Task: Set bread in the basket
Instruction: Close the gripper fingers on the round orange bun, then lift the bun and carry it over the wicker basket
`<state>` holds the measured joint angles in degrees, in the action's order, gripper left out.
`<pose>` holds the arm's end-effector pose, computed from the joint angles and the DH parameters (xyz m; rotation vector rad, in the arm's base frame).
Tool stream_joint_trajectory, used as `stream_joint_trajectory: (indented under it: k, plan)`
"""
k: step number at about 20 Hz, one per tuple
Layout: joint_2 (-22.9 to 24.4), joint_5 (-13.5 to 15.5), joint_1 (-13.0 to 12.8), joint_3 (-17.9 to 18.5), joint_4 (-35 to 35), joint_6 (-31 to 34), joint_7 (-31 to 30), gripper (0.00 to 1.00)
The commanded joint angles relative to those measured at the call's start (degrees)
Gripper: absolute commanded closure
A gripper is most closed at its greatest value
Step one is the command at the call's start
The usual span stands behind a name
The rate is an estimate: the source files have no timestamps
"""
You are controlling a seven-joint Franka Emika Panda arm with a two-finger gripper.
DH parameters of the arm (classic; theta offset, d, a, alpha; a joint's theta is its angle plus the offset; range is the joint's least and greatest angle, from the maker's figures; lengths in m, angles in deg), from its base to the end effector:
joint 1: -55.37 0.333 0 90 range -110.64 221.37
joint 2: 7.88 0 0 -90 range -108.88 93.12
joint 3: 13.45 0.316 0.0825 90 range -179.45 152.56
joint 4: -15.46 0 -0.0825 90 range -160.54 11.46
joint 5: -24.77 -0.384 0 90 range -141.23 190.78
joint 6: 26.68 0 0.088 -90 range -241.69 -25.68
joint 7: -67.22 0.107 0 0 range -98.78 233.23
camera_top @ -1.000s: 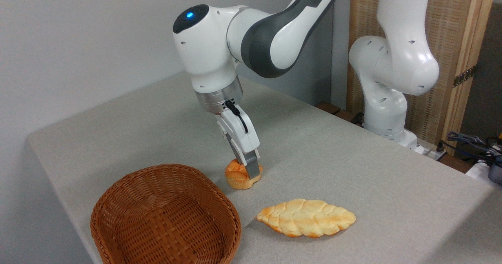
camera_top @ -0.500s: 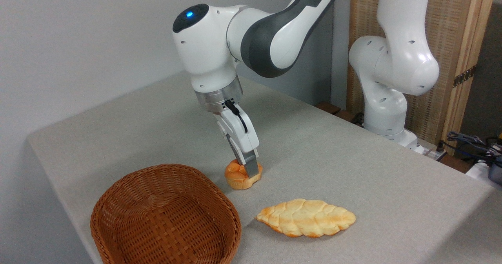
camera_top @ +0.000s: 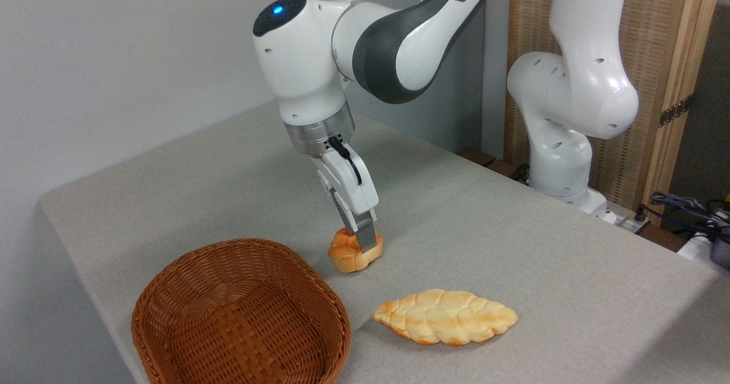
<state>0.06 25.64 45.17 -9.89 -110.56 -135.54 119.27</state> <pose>0.4821 -0.0567 0.4296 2.6633 -1.4889 -0.2141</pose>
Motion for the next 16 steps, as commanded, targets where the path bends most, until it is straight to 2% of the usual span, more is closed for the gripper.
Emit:
stream_joint_trajectory:
  k: [1, 16]
  plan:
    - [1.8, -0.6, -0.4, 0.5, 0.2, 2.1, 0.9, 0.68]
    - [2.0, 0.3, -0.4, 0.4, 3.0, 2.5, 0.9, 0.72]
